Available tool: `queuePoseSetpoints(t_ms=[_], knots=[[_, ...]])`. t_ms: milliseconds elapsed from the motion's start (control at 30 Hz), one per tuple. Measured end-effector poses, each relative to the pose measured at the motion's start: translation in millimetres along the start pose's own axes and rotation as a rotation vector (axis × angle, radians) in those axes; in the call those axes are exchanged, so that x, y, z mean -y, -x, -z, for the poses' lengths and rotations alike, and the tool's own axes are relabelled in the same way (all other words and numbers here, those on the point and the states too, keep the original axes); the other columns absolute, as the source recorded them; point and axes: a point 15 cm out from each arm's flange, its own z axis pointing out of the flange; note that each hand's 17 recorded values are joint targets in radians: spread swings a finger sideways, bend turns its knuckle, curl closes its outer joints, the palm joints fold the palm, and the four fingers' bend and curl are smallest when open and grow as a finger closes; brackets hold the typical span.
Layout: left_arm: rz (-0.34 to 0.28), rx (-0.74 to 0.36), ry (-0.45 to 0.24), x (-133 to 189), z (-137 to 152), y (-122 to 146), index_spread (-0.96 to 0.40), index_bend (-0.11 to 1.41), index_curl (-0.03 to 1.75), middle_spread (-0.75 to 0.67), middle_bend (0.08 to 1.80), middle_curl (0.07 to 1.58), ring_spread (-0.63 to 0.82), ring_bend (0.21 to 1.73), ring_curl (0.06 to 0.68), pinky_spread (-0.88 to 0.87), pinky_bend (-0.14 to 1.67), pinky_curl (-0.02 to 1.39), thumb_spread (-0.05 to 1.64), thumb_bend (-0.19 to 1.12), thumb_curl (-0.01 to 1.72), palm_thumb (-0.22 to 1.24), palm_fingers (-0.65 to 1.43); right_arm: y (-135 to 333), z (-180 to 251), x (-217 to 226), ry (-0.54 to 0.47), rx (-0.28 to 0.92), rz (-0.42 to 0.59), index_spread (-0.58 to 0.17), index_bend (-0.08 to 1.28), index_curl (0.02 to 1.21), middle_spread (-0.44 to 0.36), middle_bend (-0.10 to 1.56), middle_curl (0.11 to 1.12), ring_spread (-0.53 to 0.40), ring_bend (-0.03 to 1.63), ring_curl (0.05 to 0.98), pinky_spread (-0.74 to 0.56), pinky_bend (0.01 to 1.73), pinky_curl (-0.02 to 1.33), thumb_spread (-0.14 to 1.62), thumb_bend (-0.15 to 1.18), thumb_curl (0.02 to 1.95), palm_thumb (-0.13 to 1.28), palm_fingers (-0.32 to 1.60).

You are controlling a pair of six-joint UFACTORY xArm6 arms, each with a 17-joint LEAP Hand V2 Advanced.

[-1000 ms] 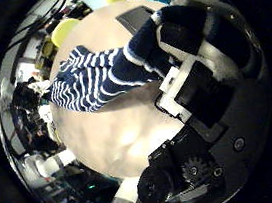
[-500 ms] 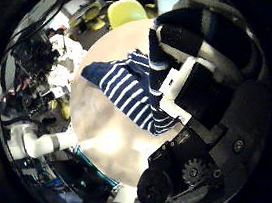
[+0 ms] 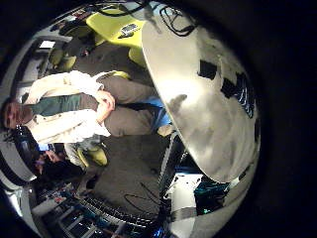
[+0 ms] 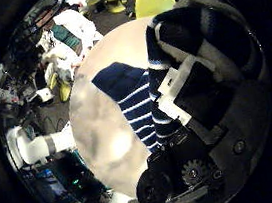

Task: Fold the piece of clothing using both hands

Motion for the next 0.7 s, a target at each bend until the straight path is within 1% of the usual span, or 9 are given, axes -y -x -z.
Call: queuePoseSetpoints(t_ms=[33,67,133,167,333,433,533,633,700], knots=[[0.001,-0.001,0.002,-1.7,-1.9,-0.7,-0.22,0.23,0.51,-0.27,0.51,0.71,-0.38,1.01,0.42,-0.52,0.68,0.66,1.19,-0.01,0.32,0.49,0.49,0.2,1.0,1.7,-0.007,0.0,0.002,-0.367,0.69,0.92,-0.241,1.13,0.94,-0.258,1.38,0.705,-0.34,1.18,0.95,1.21,-0.03,0.61,0.82,0.69],[0.002,-0.002,0.006,-3.1,-4.0,-1.6,-0.23,0.23,0.52,-0.27,0.51,0.72,-0.38,1.01,0.422,-0.52,0.68,0.66,1.19,-0.01,0.32,0.49,0.49,-0.1,1.7,2.1,-0.009,0.0,0.002,-0.386,0.48,0.86,-0.266,1.05,0.89,-0.282,1.36,0.682,-0.4,1.22,0.92,1.22,-0.03,0.59,0.8,0.51],[0.002,-0.002,0.009,-4.0,-6.7,-3.7,-0.23,0.23,0.53,-0.28,0.51,0.73,-0.38,1.02,0.427,-0.53,0.68,0.67,1.19,-0.02,0.33,0.49,0.48,-2.2,4.4,1.3,-0.013,0.002,-0.003,-0.407,0.34,0.8,-0.293,0.96,0.85,-0.296,1.37,0.665,-0.44,1.26,0.88,1.23,-0.02,0.58,0.78,0.46],[0.0,-0.002,0.009,-4.1,-7.4,-5.2,-0.23,0.23,0.53,-0.28,0.51,0.74,-0.38,1.02,0.429,-0.53,0.69,0.67,1.19,-0.02,0.33,0.49,0.48,-3.2,6.4,1.3,-0.017,0.003,-0.005,-0.42,0.23,0.73,-0.325,0.77,0.78,-0.309,1.37,0.641,-0.46,1.3,0.86,1.23,-0.02,0.56,0.77,0.32],[0.0,-0.006,0.009,-2.5,-6.8,-11.4,-0.23,0.24,0.56,-0.28,0.5,0.76,-0.38,1.02,0.439,-0.54,0.69,0.68,1.19,-0.02,0.33,0.5,0.47,-3.4,25.5,-1.4,-0.042,0.021,0.001,-0.434,0.19,0.62,-0.35,0.49,0.63,-0.305,1.19,0.553,-0.37,1.21,0.8,1.24,-0.02,0.53,0.75,0.08],[0.003,-0.008,-0.003,-2.9,-3.6,-19.7,-0.23,0.24,0.57,-0.28,0.5,0.78,-0.37,1.02,0.444,-0.54,0.7,0.69,1.19,-0.02,0.33,0.49,0.46,-7.4,47.2,-2.9,-0.08,0.034,-0.006,-0.438,0.22,0.59,-0.317,0.41,0.57,-0.269,1.06,0.5,-0.26,1.1,0.78,1.24,-0.03,0.52,0.73,-0.04],[-0.006,-0.004,-0.002,-5.7,-4.3,-29.0,-0.23,0.24,0.59,-0.28,0.49,0.79,-0.37,1.02,0.449,-0.54,0.71,0.7,1.19,-0.02,0.33,0.49,0.46,-22.0,67.5,-14.1,-0.113,0.049,-0.034,-0.437,0.2,0.54,-0.211,0.37,0.53,-0.207,0.91,0.432,-0.1,1.0,0.72,1.22,-0.03,0.51,0.69,-0.04],[-0.004,0.002,0.0,-8.0,-3.5,-37.4,-0.23,0.24,0.6,-0.28,0.48,0.81,-0.36,1.02,0.455,-0.54,0.71,0.71,1.19,-0.02,0.34,0.49,0.45,-46.2,94.6,-38.8,-0.146,0.069,-0.107,-0.432,0.19,0.51,-0.209,0.37,0.5,-0.17,0.84,0.392,0.03,0.92,0.68,1.21,-0.02,0.5,0.7,0.02],[-0.01,0.009,0.007,-10.2,-3.4,-46.4,-0.23,0.24,0.61,-0.28,0.47,0.81,-0.36,1.02,0.458,-0.55,0.71,0.71,1.19,-0.02,0.34,0.49,0.45,-56.4,102.4,-63.6,-0.129,0.096,-0.161,-0.431,0.19,0.49,-0.19,0.37,0.48,-0.154,0.82,0.37,0.1,0.87,0.64,1.2,-0.01,0.49,0.7,0.07]])
